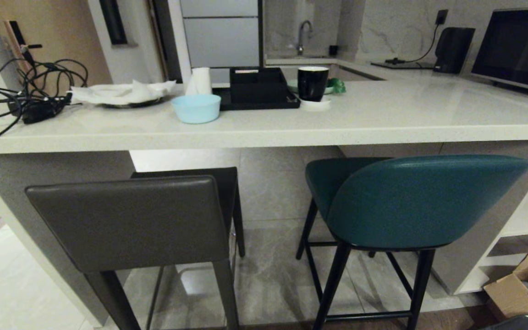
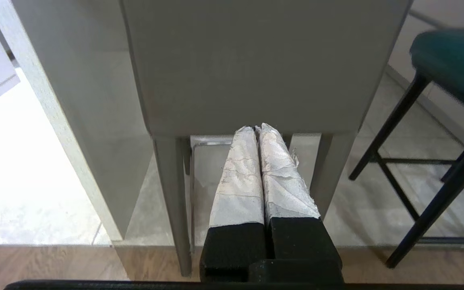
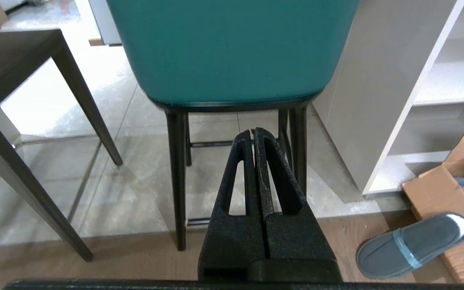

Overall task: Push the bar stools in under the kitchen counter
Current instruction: Pull the gray chair out from under the dining table

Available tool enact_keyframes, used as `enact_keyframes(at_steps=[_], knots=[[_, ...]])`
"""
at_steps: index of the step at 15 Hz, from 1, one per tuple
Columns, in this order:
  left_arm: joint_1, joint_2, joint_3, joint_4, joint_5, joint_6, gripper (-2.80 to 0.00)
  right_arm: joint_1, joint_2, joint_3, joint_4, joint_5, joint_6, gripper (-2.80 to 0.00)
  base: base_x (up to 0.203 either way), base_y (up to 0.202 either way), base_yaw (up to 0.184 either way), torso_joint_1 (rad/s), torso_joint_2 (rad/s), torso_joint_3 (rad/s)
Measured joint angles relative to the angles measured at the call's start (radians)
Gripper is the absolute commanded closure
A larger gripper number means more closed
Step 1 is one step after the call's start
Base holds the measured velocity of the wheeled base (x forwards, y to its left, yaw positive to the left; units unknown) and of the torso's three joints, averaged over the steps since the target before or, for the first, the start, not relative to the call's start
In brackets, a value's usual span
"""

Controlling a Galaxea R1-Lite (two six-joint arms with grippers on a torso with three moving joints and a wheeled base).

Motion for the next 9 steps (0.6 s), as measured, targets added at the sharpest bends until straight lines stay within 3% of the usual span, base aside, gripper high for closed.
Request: enact_keyframes(at_steps=[4, 9], knots=[[0.000, 0.000, 0.000, -0.002, 0.000, 0.000, 0.00, 0.000, 0.000, 0.000, 0.000, 0.000, -0.001, 0.00, 0.000, 0.000, 0.000, -0.099, 0.36, 0.242], [0.000, 0.000, 0.000, -0.001, 0.000, 0.000, 0.00, 0.000, 0.000, 0.000, 0.000, 0.000, -0.001, 0.00, 0.000, 0.000, 0.000, -0.012, 0.04, 0.031]])
